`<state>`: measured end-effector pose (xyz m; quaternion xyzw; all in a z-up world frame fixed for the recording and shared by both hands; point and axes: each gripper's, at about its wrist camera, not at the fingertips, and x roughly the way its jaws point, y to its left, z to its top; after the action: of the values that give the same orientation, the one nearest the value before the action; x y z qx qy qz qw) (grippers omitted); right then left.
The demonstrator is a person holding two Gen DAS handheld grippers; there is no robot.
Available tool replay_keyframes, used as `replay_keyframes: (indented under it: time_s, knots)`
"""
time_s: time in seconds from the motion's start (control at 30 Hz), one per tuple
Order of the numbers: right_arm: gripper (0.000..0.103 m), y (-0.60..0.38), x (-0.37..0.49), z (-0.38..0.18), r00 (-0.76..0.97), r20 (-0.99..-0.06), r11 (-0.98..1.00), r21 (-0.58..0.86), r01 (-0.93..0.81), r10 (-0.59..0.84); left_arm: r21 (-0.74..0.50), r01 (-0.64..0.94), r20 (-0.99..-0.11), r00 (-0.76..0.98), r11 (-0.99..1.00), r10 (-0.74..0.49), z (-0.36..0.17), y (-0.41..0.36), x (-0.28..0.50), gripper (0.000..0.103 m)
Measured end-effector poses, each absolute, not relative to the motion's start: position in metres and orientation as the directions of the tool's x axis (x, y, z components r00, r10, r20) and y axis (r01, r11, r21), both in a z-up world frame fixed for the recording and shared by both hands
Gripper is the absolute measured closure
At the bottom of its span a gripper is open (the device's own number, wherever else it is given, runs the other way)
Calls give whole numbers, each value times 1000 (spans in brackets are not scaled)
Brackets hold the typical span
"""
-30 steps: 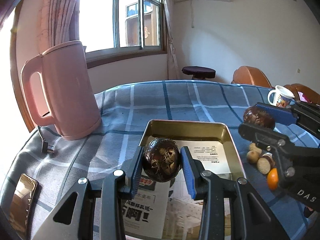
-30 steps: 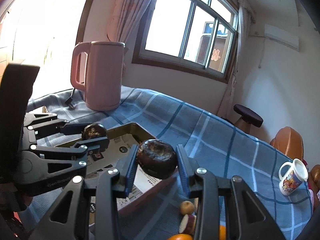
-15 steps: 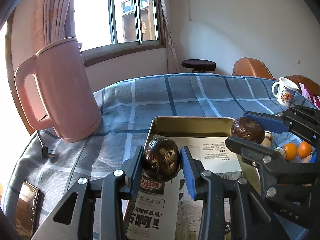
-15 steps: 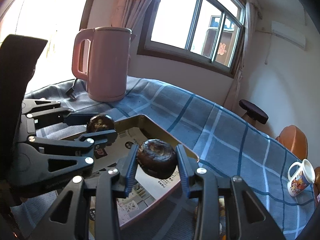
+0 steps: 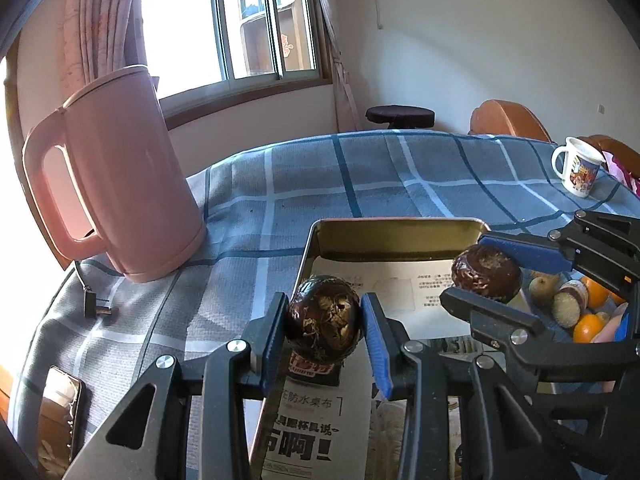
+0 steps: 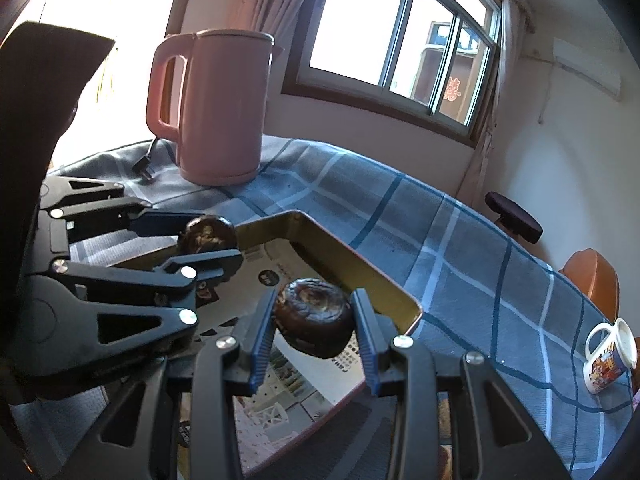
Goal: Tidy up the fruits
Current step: 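Open the right tool over the tin while the left tool releases its mangosteen, then grasp the purple beet-like fruit with the right tool while the left tool approaches an orange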
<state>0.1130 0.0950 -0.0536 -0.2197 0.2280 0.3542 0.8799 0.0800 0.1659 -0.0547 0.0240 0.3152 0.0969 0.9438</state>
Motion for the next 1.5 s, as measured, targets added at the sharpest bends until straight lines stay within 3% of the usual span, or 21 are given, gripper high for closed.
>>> replay_keyframes:
  time_s: [0.37, 0.4, 0.47, 0.53, 0.63, 0.87, 1.1, 1.5]
  knots:
    - [61, 101, 120, -66, 620, -593, 653, -199, -731, 514, 134, -183, -601, 766, 974, 227, -60, 167, 81, 63]
    - [59, 101, 119, -66, 626, -590, 656, -204, -727, 510, 137, -186, -602, 764, 973, 230, -60, 167, 81, 63]
    - [39, 99, 118, -64, 651, -573, 671, -222, -708, 498, 136, -201, -599, 764, 970, 242, -58, 169, 78, 62]
    - [31, 93, 120, -60, 652, -566, 682, -202, -703, 505, 111, -206, -596, 769, 972, 231, -56, 173, 74, 55]
    - [28, 85, 117, -53, 649, -553, 687, -179, -705, 522, 86, -230, -567, 789, 969, 237, -48, 175, 63, 35]
    - [16, 32, 90, -31, 721, -475, 725, -221, -652, 504, 6, -187, -502, 849, 982, 164, -33, 153, 35, 32]
    - [13, -61, 64, -27, 811, -425, 827, -212, -521, 402, -25, -81, -476, 877, 996, 59, -33, 104, 23, 32]
    - [14, -99, 58, -68, 789, -498, 863, -147, -484, 358, 30, 50, -511, 859, 998, -28, -47, 36, 27, 31]
